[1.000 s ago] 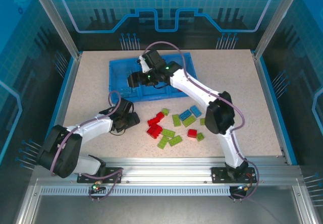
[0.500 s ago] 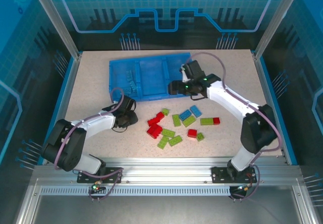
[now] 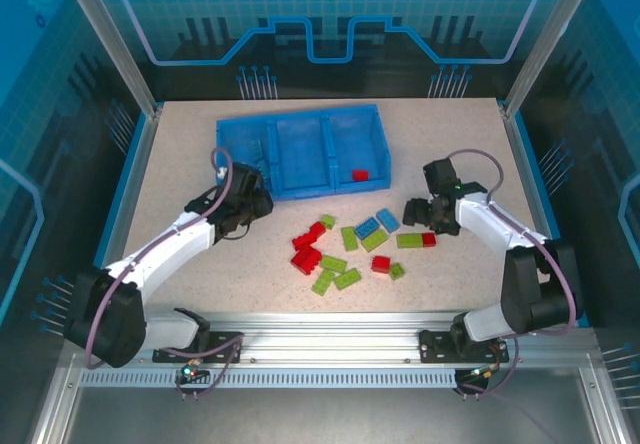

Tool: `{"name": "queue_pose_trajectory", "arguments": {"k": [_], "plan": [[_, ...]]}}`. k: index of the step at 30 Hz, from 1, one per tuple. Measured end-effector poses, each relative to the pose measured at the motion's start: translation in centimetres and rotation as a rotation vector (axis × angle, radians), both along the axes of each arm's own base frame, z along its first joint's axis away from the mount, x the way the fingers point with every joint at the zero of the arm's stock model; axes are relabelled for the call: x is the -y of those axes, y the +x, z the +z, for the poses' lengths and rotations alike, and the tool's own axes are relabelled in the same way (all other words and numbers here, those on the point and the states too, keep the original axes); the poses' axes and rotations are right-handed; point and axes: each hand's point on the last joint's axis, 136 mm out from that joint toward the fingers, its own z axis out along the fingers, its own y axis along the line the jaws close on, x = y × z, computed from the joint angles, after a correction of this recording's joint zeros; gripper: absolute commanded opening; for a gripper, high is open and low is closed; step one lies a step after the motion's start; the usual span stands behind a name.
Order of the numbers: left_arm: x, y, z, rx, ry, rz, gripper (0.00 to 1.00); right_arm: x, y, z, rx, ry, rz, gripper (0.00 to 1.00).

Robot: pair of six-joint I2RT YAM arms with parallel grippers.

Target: Sort the legos into containers by color

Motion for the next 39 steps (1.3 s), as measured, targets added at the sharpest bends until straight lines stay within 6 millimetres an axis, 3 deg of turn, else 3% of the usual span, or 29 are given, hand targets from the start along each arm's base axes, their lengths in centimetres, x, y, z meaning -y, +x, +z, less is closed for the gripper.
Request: {"name": "queue_pose_trajectory", "arguments": {"k": [3,6,12,18,23,32,39], "plan": [[-0.3,1.8,2.5,0.056,0.003,-0.004,0.33,0.9,-1.2,-0.7,-0.023,-0.004,-0.021,0.77],[-1.7,3.8,3.3,0.072,0.012,0.021,0.33,1.3,-1.8,-1.2,-0.039,0.007,-0.034,0.73],[-4.4,6.6,0.4,-0.009,0.008,0.07,0.34,1.1,-1.8,-1.4,-0.044,0.041,-0.025,0.66],[-4.1,8.6,-2.0,-0.076,-0.02,0.048,0.37,0.7,-2.0,-1.8,-0.062,0.06,-0.017,0.59],[-3.5,9.3,-2.6,-0.09,-0.039,0.031,0.44,0.6,-2.2,-2.9,-0.114,0.067,-0.019,0.55],[-3.4,9.5,-2.3,-0.08,-0.045,0.024,0.59,0.6,-1.6,-2.8,-0.121,0.064,-0.022,0.49],[-3.3,9.3,-0.4,-0.034,-0.057,0.024,0.61,0.6,-1.2,-2.8,-0.125,0.064,-0.022,0.43]]}}
